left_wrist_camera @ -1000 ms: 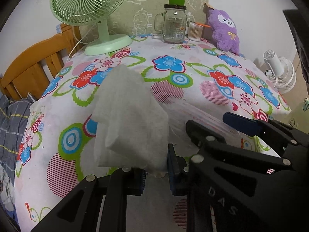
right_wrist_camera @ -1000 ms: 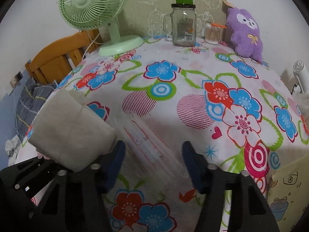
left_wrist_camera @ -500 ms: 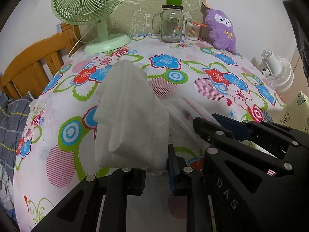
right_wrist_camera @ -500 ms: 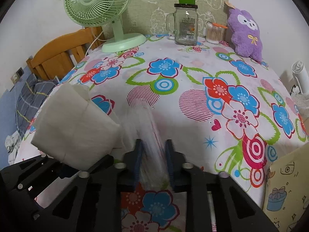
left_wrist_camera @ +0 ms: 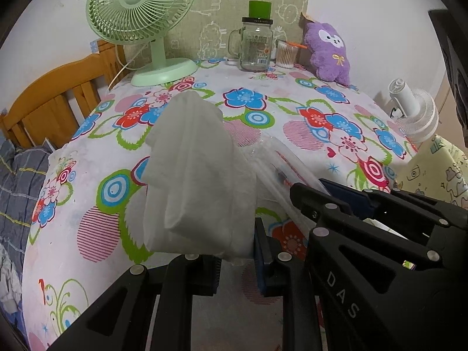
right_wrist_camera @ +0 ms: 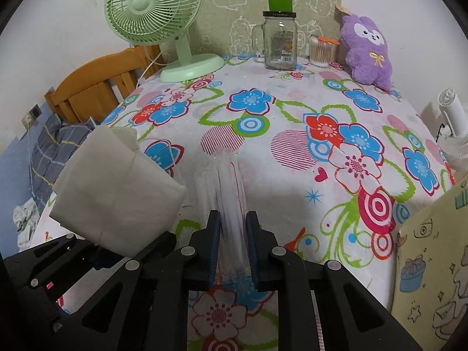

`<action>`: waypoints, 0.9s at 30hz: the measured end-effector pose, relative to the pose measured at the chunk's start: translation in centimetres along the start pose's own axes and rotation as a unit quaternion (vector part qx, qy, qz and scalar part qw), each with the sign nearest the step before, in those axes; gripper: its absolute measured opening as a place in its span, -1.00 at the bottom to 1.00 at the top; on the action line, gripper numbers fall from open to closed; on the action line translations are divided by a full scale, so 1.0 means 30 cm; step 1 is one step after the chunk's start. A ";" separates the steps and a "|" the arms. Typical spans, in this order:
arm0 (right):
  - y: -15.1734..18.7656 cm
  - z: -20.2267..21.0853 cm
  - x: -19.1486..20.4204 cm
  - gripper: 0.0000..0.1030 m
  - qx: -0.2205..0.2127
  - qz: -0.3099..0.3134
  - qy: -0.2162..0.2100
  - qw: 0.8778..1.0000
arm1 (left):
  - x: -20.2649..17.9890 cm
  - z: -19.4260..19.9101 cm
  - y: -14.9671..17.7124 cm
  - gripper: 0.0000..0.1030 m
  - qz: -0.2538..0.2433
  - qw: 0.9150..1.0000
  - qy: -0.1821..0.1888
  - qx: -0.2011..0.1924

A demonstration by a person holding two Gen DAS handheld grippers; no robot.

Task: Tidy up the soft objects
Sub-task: 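Carry the white cloth and straw bag with both grippers over the paper box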

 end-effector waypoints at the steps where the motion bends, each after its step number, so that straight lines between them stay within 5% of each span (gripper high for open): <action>1: 0.000 0.007 0.000 -0.61 -0.001 0.001 0.000 1.000 | -0.001 0.007 0.000 -0.67 0.000 1.000 0.000 -0.002; 27: -0.035 0.248 0.017 -0.61 -0.052 0.012 0.005 0.999 | -0.056 0.224 -0.028 -0.67 -0.001 0.998 -0.007 -0.055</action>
Point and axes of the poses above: each gripper's, at about its wrist camera, not at the fingertips, and z roughly against the way its jaws point, x to its left, y to its underside, the point moved 6 cm from there along -z, roughly the way its jaws point, and after that the axes turned 12 degrees about -x, right-handed, at the moved point
